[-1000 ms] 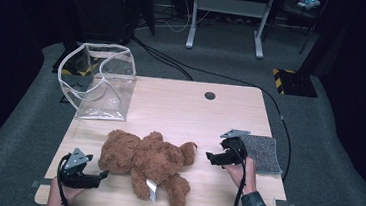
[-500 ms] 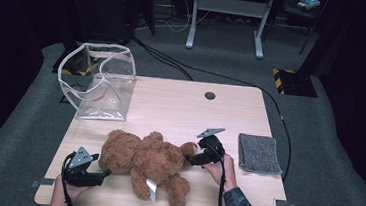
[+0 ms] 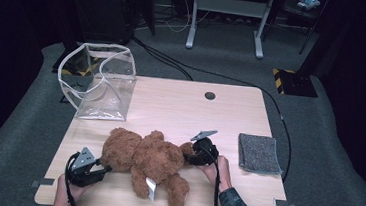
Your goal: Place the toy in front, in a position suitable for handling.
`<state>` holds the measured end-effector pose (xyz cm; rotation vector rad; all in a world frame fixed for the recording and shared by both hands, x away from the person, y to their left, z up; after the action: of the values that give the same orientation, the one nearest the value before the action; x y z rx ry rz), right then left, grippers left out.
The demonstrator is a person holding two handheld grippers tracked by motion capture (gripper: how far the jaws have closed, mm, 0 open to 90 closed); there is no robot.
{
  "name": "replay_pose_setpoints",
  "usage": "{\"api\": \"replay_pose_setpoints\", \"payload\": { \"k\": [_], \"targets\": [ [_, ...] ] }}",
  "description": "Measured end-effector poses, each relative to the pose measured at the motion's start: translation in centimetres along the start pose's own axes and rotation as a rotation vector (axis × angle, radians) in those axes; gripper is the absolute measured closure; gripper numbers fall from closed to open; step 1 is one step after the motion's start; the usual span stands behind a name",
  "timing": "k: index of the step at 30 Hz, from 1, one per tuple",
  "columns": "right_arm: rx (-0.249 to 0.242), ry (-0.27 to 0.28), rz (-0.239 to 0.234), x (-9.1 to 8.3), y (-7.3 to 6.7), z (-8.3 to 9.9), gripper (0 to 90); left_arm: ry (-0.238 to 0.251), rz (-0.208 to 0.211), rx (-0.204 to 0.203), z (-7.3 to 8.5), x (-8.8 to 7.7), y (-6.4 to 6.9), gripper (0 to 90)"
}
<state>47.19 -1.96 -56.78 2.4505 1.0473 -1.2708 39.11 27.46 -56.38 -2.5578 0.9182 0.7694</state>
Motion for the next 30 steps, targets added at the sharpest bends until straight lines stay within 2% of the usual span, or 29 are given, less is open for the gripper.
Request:
{"api": "replay_pose_setpoints", "payload": {
  "k": [2, 3, 5, 7, 10, 13, 14, 16, 20, 24, 30],
  "targets": [
    [0.005, 0.010, 0.001, 0.0, -0.1, 0.0, 64.2, 0.003, 0.001, -0.001, 0.0, 0.0, 0.0, 70.2],
    [-0.002, 0.016, 0.004, -0.1, -0.1, 0.0, 65.9, 0.016, -0.014, -0.002, -0.1, 0.1, 0.0, 72.3],
    [-0.004, 0.030, 0.000, -0.2, -0.2, 0.0, 69.2, 0.009, -0.012, 0.001, -0.1, 0.1, 0.1, 76.4],
    [0.002, 0.045, -0.004, -0.3, -0.3, -0.1, 71.5, 0.010, -0.021, -0.003, -0.2, 0.1, 0.1, 78.5],
    [0.002, 0.068, 0.007, -0.6, -0.2, -0.1, 73.7, 0.022, -0.010, -0.010, -0.4, 0.1, 0.2, 80.2],
    [0.018, 0.096, 0.018, -1.1, 0.1, -0.3, 74.8, 0.025, 0.001, -0.013, -0.7, 0.1, 0.5, 80.8],
    [0.039, 0.107, 0.022, -1.3, 0.1, -0.4, 75.0, 0.025, 0.001, -0.011, -0.8, 0.2, 0.6, 80.9],
    [0.024, 0.116, 0.027, -1.7, 0.5, -0.6, 75.2, 0.041, 0.016, -0.024, -1.1, 0.2, 0.9, 81.0],
    [0.036, 0.143, 0.049, -3.0, 1.2, -1.4, 75.4, 0.064, 0.022, -0.027, -2.3, 0.3, 1.2, 81.3],
    [0.042, 0.156, 0.066, -4.0, 2.2, -2.4, 75.4, 0.064, 0.056, -0.028, -3.2, 0.7, 1.5, 81.4],
    [0.054, 0.164, 0.107, -4.9, 4.2, -3.8, 75.4, 0.070, 0.065, -0.024, -4.7, 2.1, 1.7, 81.4]
  ]
}}
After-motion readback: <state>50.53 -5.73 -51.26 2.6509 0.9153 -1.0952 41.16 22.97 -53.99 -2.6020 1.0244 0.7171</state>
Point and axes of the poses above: each handheld gripper's, and its own axes: x roughly forward along the jaws, z roughly out of its underside, y roughly to its right, the point moved 10 cm from there along x, roughly forward along the jaws, and after that the axes turned 6 degrees about x, right-handed, at the moved point
